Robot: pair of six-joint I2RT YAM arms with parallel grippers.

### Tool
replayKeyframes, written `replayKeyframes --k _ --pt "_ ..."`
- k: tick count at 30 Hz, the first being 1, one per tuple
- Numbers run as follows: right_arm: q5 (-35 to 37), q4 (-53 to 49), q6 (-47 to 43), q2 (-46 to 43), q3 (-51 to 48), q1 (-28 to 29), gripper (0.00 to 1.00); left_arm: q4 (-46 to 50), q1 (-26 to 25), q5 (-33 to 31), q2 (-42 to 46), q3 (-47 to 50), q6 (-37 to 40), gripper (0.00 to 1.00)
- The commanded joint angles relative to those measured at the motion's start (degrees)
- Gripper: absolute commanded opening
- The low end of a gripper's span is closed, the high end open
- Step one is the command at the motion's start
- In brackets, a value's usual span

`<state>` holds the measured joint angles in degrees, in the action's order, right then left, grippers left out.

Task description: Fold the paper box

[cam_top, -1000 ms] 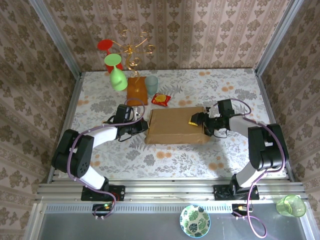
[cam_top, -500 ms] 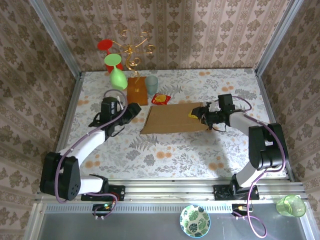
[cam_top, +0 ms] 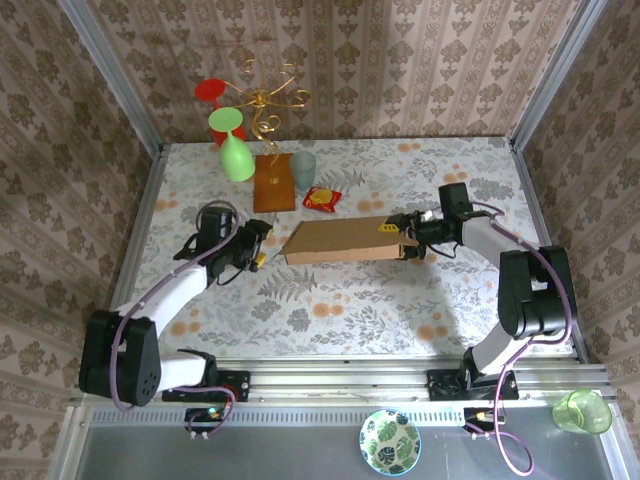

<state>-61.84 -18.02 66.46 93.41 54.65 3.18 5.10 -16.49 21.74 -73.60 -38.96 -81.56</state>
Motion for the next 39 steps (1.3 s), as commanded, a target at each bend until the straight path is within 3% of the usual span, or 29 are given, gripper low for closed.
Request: replayKeyframes --k 1,15,28,33,39 --pt "-3.56 -3.93 3.22 1.12 -1.17 -0.37 0.49 -3.88 0.06 3.97 -3.61 1.24 -9.93 0.70" --pt "-6.34 -3.21 1.55 6.90 -1.96 -0.72 0.49 -25.12 -4.95 7.36 -14.86 4.12 -27.14 0.71" --pt "-6.36 -3.56 0.59 11.39 -1.68 -1.13 0.48 -28.05 -8.20 4.71 -15.77 3.78 -31.80 0.68" --pt "-6.27 -7.00 -2.07 11.75 -0.95 -1.75 0.47 -29.03 -7.71 1.53 -13.90 5.75 -34.25 0.69" --pt "-5.90 -7.67 -2.65 10.83 -2.67 -2.42 0.46 -26.72 -6.44 2.19 -11.84 6.13 -36.96 0.71"
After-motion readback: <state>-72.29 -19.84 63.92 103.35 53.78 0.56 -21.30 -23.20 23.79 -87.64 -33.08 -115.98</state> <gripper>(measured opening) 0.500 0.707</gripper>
